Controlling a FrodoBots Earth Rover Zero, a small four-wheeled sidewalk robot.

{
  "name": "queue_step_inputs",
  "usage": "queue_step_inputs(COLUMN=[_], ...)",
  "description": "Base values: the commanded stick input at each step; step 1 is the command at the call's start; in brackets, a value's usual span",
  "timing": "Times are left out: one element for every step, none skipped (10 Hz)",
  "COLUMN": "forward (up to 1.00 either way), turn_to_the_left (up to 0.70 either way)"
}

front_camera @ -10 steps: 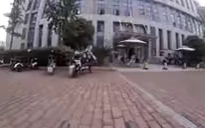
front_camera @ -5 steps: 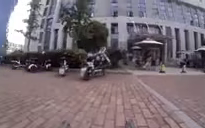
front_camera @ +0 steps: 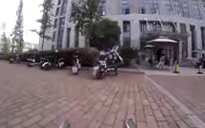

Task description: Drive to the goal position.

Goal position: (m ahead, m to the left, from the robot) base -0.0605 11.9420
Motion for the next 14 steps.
queue_step_inputs(forward=[0.0,0.0,0.0,0.0,0.0,0.0,0.0,0.0,0.0,0.0,0.0,0.0,0.0,0.0], turn_to_the_left=[0.16,0.0,0.0,0.0,0.0,0.0,0.0,0.0,0.0,0.0,0.04,0.35,0.45,0.45])
